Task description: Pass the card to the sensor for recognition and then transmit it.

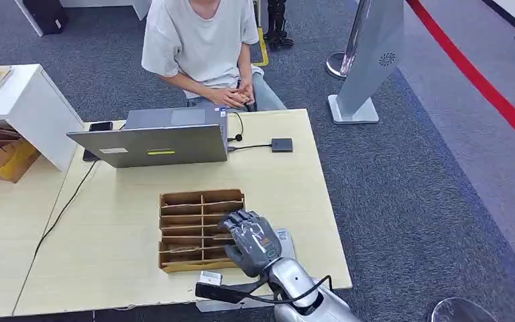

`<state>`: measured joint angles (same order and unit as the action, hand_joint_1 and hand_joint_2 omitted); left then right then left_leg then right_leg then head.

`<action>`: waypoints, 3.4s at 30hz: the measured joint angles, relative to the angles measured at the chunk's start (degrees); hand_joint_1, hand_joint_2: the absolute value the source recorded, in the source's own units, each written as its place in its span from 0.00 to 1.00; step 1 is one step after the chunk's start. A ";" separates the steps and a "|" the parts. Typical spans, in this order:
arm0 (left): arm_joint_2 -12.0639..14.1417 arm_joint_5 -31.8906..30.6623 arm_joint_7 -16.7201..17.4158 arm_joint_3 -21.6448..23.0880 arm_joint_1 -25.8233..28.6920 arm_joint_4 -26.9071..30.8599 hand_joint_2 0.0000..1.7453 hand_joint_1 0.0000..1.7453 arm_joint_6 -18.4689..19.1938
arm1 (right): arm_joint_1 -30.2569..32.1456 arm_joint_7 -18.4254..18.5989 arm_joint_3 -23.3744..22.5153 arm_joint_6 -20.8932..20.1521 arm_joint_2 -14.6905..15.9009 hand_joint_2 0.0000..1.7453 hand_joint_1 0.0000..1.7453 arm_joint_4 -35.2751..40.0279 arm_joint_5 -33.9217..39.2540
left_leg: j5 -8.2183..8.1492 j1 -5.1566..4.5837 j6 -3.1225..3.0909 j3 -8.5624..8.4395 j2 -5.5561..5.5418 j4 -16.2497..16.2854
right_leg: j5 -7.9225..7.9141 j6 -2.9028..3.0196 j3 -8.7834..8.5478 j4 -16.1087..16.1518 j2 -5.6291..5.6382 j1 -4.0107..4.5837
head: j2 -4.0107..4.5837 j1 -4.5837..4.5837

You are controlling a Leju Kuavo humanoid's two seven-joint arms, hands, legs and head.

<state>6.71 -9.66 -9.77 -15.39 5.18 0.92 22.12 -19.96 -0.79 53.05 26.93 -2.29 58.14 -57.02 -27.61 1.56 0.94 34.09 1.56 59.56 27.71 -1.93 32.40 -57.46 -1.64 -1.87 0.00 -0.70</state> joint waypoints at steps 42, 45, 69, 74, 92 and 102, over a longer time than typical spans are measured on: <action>0.02 1.07 0.02 0.98 0.00 0.00 0.00 0.00 0.15 | -0.05 -0.53 -0.17 -0.37 0.00 1.00 1.00 -0.15 0.63 | 0.00 0.00 0.00 0.00 0.00 0.00 | 0.00 0.00 0.00 0.00 0.00 0.00 | 0.00 0.00; 0.02 1.16 0.00 1.29 0.00 0.00 0.00 0.00 0.15 | 0.09 -1.73 -0.17 1.25 0.00 1.00 1.00 -0.11 1.09 | 0.00 0.00 0.00 0.00 0.00 0.00 | 0.00 0.00 0.00 0.00 0.00 0.00 | 0.00 0.00; 0.02 2.12 -1.29 1.99 0.58 0.00 0.00 0.00 0.46 | 8.22 -11.56 -3.56 10.19 0.15 1.00 1.00 15.17 7.02 | -0.01 0.00 0.00 0.01 0.00 0.00 | 0.03 0.01 0.02 0.00 0.00 0.00 | 0.00 0.00; 0.02 2.27 -1.29 2.01 0.68 0.00 0.00 0.00 0.52 | 9.10 -12.61 -4.13 10.12 0.33 1.00 1.00 17.84 8.13 | -0.01 0.00 0.00 0.00 0.01 0.00 | 0.02 0.01 0.01 0.00 0.00 0.00 | 0.00 0.00; 0.11 2.36 -1.66 2.84 0.73 0.00 0.00 0.00 0.98 | 9.00 -13.29 -5.20 9.81 0.72 1.00 1.00 21.49 9.62 | -0.01 0.00 0.00 0.00 0.01 -0.01 | 0.02 0.01 0.01 0.00 0.00 0.00 | 0.00 -0.02; 0.42 2.27 -1.84 2.84 0.74 0.00 0.00 0.00 1.09 | 7.57 -13.70 -5.79 9.55 1.42 1.00 1.00 21.62 10.36 | -0.01 0.01 0.00 0.01 0.00 -0.01 | 0.02 0.02 0.00 0.00 0.00 0.00 | 0.00 -0.02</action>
<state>7.13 -7.39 -11.61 -12.55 5.92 0.92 23.21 -12.38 -14.49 47.25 36.48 -0.87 79.76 -46.66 -27.61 1.57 0.94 34.10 1.57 59.55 27.73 -1.92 32.40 -57.46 -1.64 -1.87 0.00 -0.72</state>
